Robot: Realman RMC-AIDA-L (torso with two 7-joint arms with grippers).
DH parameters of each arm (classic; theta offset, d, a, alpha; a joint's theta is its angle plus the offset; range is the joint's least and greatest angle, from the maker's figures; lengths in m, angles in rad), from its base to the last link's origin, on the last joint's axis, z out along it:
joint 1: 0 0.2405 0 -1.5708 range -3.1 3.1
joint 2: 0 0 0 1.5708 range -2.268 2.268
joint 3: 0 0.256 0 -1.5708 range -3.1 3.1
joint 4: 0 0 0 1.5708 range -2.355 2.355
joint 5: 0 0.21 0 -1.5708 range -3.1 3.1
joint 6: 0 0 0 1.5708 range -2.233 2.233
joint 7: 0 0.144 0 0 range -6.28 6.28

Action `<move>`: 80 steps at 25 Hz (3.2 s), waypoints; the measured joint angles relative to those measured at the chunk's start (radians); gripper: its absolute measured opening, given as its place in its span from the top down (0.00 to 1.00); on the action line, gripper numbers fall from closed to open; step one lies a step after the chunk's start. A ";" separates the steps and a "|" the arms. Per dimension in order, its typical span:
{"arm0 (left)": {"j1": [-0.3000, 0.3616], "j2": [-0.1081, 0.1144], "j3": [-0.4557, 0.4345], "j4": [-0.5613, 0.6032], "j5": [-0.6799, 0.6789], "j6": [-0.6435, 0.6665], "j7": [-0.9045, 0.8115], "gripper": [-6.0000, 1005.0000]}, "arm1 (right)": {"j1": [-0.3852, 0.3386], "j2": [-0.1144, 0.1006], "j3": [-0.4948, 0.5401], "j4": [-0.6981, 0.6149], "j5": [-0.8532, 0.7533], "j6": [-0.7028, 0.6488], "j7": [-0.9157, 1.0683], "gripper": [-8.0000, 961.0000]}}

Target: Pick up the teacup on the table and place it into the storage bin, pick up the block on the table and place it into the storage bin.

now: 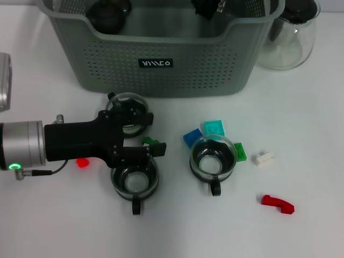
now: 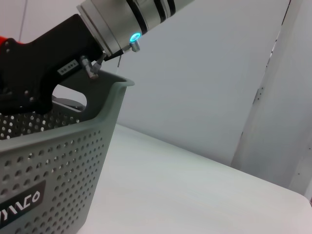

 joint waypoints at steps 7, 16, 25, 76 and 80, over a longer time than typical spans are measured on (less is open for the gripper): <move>0.001 0.000 -0.001 0.000 0.000 0.000 0.000 0.19 | -0.001 0.000 0.001 0.002 0.000 0.001 0.001 0.93; 0.002 -0.001 -0.001 0.000 0.000 0.000 0.000 0.19 | -0.003 0.000 0.008 0.004 0.008 -0.038 0.081 0.93; 0.003 -0.004 0.000 -0.001 0.000 0.000 0.000 0.19 | -0.005 -0.001 0.008 0.001 0.010 -0.059 0.107 0.93; 0.023 0.005 -0.001 -0.001 0.000 0.014 -0.003 0.19 | -0.520 -0.104 0.321 -0.846 0.833 -1.136 -0.229 0.41; 0.023 0.005 -0.001 -0.001 0.000 0.015 -0.002 0.19 | -0.544 -0.105 0.322 -0.805 0.744 -1.241 -0.256 0.42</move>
